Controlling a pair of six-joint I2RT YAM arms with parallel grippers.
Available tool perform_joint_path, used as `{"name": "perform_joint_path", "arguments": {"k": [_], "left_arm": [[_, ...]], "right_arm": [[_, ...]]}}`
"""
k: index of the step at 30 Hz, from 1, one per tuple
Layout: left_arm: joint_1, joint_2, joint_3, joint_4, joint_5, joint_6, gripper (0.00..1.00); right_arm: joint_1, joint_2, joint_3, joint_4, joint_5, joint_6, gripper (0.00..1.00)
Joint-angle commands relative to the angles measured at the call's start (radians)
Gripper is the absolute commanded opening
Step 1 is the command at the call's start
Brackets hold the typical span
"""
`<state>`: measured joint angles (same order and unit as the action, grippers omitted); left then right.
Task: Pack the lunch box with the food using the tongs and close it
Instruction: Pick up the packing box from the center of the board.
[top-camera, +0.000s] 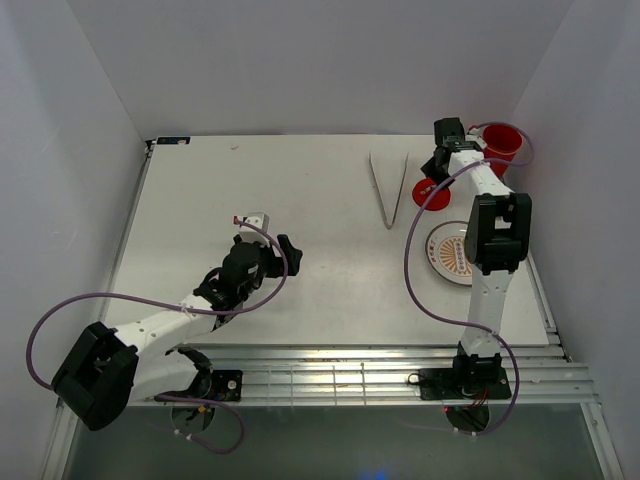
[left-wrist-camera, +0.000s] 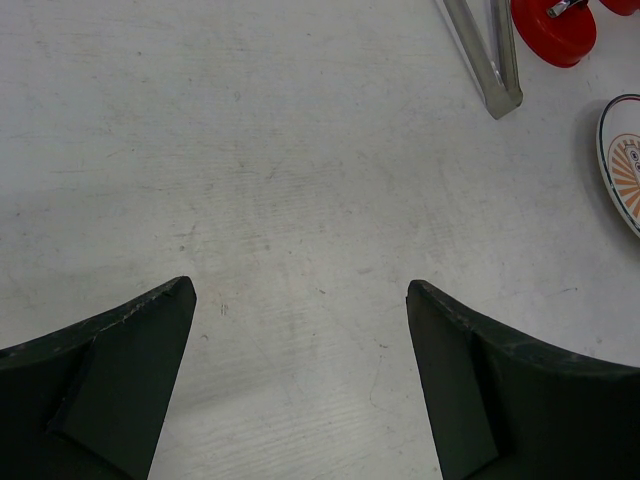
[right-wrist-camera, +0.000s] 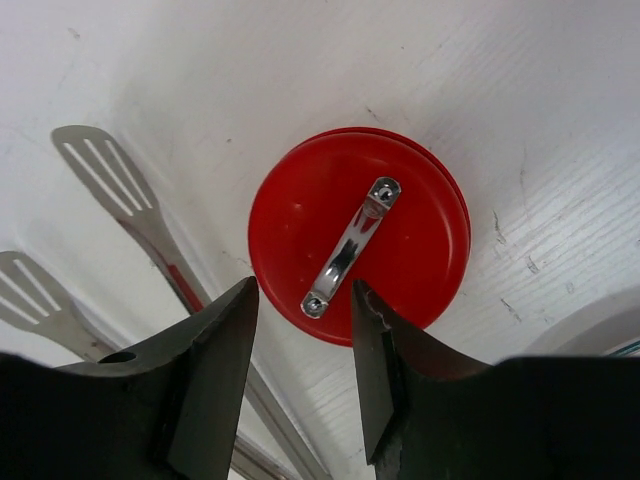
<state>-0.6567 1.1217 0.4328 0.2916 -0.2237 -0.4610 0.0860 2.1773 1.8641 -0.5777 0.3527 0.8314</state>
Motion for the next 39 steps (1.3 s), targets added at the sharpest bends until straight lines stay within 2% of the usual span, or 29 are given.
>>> {"name": "perform_joint_path", "arguments": {"k": [1,12,20,23,39], "left_arm": [[-0.003,-0.02,0.003,0.011,0.012,-0.002,0.97],[-0.001,-0.008,0.004,0.011,0.003,-0.001,0.97],[-0.001,0.009,0.009,0.012,0.0,0.001,0.97],[-0.003,0.01,0.011,0.012,0.003,0.001,0.97],[-0.003,0.021,0.015,0.012,0.004,0.002,0.97]], "right_arm": [[-0.005,0.019,0.018,-0.025,0.02,0.044,0.48],[-0.015,0.075,0.041,-0.021,0.048,0.011,0.47],[-0.019,0.069,0.041,0.022,0.051,-0.087,0.46],[-0.02,0.053,0.02,0.065,0.031,-0.124,0.45],[-0.029,0.073,0.032,0.068,-0.023,-0.164,0.44]]}}
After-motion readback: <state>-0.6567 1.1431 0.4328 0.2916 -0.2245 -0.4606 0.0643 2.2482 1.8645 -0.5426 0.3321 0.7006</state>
